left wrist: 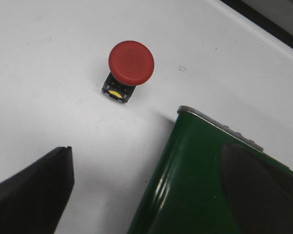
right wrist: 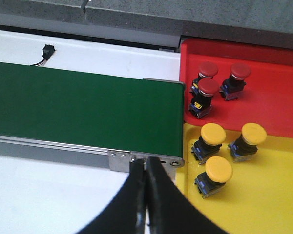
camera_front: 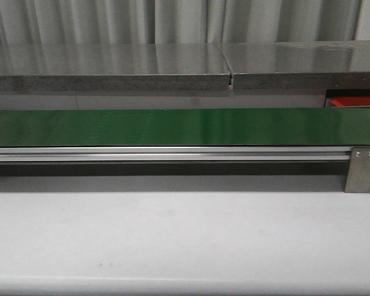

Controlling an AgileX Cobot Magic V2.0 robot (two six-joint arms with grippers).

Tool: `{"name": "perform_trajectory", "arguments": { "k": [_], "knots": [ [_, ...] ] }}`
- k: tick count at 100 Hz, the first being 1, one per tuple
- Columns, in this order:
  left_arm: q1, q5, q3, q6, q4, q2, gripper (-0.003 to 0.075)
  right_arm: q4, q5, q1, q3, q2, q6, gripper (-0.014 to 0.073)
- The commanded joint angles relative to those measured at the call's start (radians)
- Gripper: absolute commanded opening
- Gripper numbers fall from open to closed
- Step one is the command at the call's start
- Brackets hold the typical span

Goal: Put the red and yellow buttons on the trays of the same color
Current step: 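Set the yellow button on the green belt and open the left gripper, then lower the left gripper onto the loose red button and grasp it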

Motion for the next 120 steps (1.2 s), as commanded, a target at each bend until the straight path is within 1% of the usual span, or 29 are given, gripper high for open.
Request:
{"name": "perform_trajectory", "arguments": {
  "k": [1, 47, 73, 102, 111, 120],
  "knots": [
    [0.001, -0.055, -0.07, 0.003, -0.019, -0.013, 0.0599, 0.0, -0.07, 0.0, -0.023, -0.003, -0.013, -0.0108],
    [0.001, -0.011, -0.305, -0.022, -0.028, 0.189, 0.0599, 0.0, -0.07, 0.0, -0.023, -0.003, -0.013, -0.0108],
    [0.001, -0.007, -0.382, -0.022, -0.032, 0.266, 0.0599, 0.0, -0.07, 0.0, -0.023, -0.003, -0.013, -0.0108],
    [0.001, -0.037, -0.415, -0.022, -0.04, 0.319, 0.0597, 0.0, -0.07, 0.0, -0.023, -0.003, -0.013, -0.0108],
    [0.001, -0.039, -0.42, -0.022, -0.041, 0.334, 0.0578, 0.0, -0.07, 0.0, -0.023, -0.003, -0.013, -0.0108],
    [0.001, -0.051, -0.425, -0.022, -0.044, 0.339, 0.0525, 0.0, -0.07, 0.0, -0.023, -0.003, -0.013, -0.0108]
  ]
}}
